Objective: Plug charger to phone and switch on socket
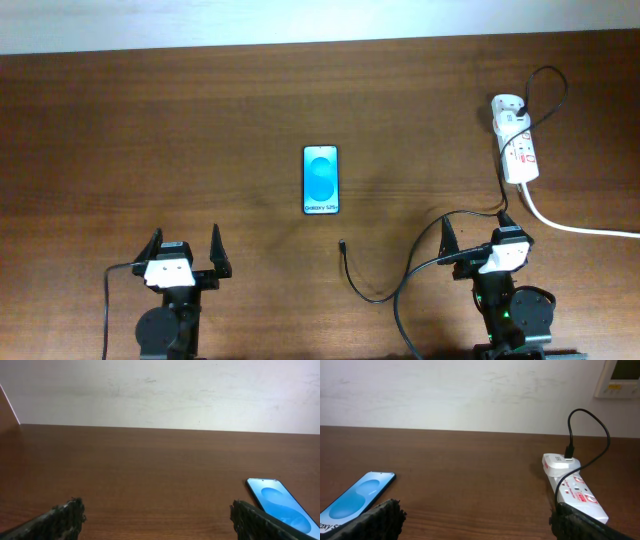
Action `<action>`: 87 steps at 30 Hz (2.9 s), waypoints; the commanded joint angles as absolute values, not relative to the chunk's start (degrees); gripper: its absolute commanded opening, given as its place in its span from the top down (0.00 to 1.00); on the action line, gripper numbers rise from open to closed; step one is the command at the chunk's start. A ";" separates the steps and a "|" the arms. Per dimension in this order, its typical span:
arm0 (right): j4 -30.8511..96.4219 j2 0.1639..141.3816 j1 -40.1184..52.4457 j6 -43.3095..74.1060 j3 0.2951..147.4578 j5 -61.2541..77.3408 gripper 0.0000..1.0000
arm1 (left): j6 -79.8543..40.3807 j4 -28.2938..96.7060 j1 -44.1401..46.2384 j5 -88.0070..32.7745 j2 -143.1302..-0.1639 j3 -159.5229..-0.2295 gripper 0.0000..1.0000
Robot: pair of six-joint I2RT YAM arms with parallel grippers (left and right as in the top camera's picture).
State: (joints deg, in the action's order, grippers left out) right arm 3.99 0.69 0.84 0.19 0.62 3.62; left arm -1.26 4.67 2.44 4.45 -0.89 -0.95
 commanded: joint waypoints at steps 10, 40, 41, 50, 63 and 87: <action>4.34 0.21 1.21 0.30 0.32 2.94 0.02 | -0.38 4.56 2.07 4.27 -0.40 -0.56 0.01; 4.34 0.21 1.21 0.30 0.32 2.94 0.01 | -0.84 -35.22 2.09 -7.09 -1.10 -6.02 0.01; 4.34 0.21 1.21 0.30 0.32 2.94 0.02 | -0.84 -32.18 2.07 -7.77 -1.80 -8.05 0.01; 4.34 0.21 1.21 0.30 0.32 2.94 0.02 | 0.95 10.26 2.07 -27.81 -36.34 -49.41 0.01; 4.34 0.21 1.21 0.30 0.32 2.94 0.02 | -2.48 54.94 14.15 -5.58 -77.97 -87.81 0.01; 4.34 0.21 1.21 0.30 0.32 2.94 0.02 | -10.09 91.96 22.74 1.85 -112.66 -117.97 0.01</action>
State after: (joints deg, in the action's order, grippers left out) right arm 4.01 0.58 0.84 0.19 0.62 3.40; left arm -8.27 92.77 22.76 -0.08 -110.10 -116.86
